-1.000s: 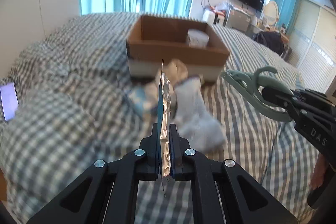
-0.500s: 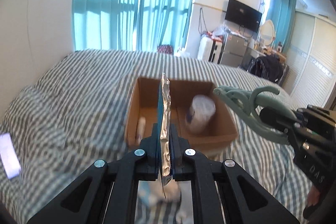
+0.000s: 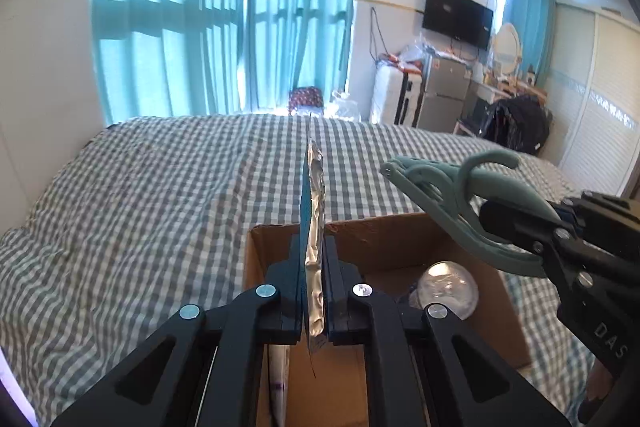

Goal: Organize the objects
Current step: 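Carry blister pack and hanger clip into the box and release both, then move both tools back toward the glove and beige cloth, then grasp the white glove with right tool while left tool grasps the beige cloth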

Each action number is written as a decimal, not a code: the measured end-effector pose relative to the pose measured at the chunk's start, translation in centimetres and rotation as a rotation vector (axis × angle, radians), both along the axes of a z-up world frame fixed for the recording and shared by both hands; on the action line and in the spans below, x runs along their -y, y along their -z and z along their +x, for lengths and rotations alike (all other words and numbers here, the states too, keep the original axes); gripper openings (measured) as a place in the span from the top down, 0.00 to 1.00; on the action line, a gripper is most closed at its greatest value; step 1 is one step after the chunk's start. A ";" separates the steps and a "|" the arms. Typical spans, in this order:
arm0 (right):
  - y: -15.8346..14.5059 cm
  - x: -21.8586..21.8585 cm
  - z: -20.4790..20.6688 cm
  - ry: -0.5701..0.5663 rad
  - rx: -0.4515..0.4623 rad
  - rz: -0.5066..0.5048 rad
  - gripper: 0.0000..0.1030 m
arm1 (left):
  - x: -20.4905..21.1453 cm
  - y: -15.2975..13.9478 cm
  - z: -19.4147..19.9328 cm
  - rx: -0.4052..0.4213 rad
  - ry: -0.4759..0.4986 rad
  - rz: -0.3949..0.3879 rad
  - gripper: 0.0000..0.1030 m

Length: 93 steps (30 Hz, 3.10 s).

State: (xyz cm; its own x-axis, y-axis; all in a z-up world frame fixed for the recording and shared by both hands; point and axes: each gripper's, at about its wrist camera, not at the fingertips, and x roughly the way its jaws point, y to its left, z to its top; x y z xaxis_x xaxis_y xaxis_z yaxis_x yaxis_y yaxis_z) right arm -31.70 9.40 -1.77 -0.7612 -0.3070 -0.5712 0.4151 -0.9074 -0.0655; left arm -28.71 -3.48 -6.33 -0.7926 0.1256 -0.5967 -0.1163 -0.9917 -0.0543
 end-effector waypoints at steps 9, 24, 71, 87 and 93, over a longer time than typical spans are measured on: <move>6.1 0.2 -3.1 -0.020 0.156 -0.020 0.92 | -1.2 4.4 -1.6 0.091 0.014 -0.024 0.93; 3.9 -1.1 -1.3 0.040 0.156 -0.043 0.88 | -0.3 3.2 1.5 0.133 -0.008 -0.032 0.90; 4.8 -3.3 20.6 0.138 0.165 0.020 0.07 | 1.9 3.0 23.7 0.039 -0.218 -0.113 0.00; 15.3 1.6 17.4 -0.001 0.454 0.034 0.26 | 5.2 7.9 22.4 0.145 -0.259 -0.149 0.00; 15.1 0.8 18.3 -0.028 0.441 0.032 0.55 | 4.1 7.9 22.0 0.157 -0.238 -0.150 0.00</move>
